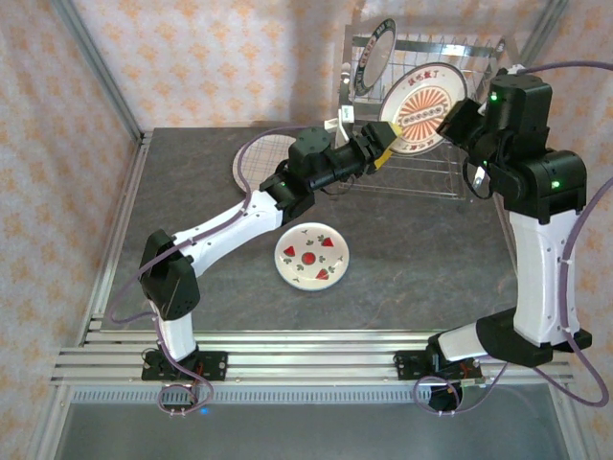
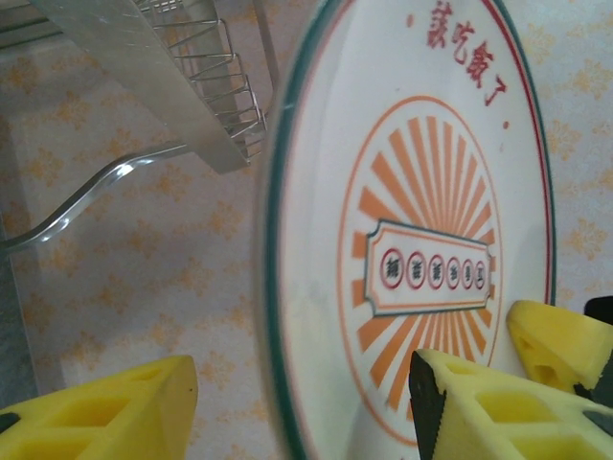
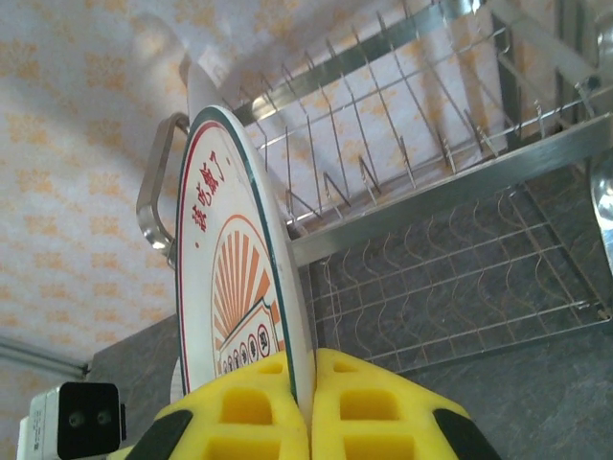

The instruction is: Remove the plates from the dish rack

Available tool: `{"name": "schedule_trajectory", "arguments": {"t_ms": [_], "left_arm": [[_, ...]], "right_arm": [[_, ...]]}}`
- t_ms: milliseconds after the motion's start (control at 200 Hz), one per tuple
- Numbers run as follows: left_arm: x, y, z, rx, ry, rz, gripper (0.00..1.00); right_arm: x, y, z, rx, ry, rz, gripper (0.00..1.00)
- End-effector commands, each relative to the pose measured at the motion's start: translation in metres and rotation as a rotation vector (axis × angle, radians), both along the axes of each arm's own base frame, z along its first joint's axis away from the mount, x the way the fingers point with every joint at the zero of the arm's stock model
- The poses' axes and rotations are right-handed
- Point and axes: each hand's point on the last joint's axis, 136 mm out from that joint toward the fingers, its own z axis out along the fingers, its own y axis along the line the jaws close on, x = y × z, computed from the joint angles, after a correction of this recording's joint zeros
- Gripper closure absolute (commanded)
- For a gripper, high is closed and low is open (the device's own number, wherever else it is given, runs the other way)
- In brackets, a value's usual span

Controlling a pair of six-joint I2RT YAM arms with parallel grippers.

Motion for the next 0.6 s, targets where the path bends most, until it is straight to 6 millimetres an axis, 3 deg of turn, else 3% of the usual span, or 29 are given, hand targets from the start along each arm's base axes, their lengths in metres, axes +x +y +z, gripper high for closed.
{"name": "schedule_trajectory", "arguments": {"t_ms": [0, 280, 415, 546, 596], "left_arm": [[-0.008, 0.006, 0.032, -0.062, -0.064, -0.002, 0.43], [-0.010, 0.016, 0.034, -0.080, -0.066, 0.016, 0.78], [-0.010, 0.022, 0.034, -0.081, -0.067, 0.018, 1.00], [-0.013, 0.030, 0.037, -0.071, -0.085, 0.013, 1.00], [-0.014, 0.033, 0.039, -0.064, -0.096, 0.010, 1.00]], "right_arm": [[-0.003, 0.003, 0.014, 0.073, -0.056, 0.019, 1.00], [0.001, 0.003, -0.004, 0.161, -0.025, 0.033, 1.00], [0.001, 0.005, -0.016, 0.174, 0.008, 0.041, 1.00], [0.000, 0.006, -0.019, 0.159, 0.021, 0.058, 1.00], [0.000, 0.008, -0.020, 0.149, 0.028, 0.073, 0.87]]}}
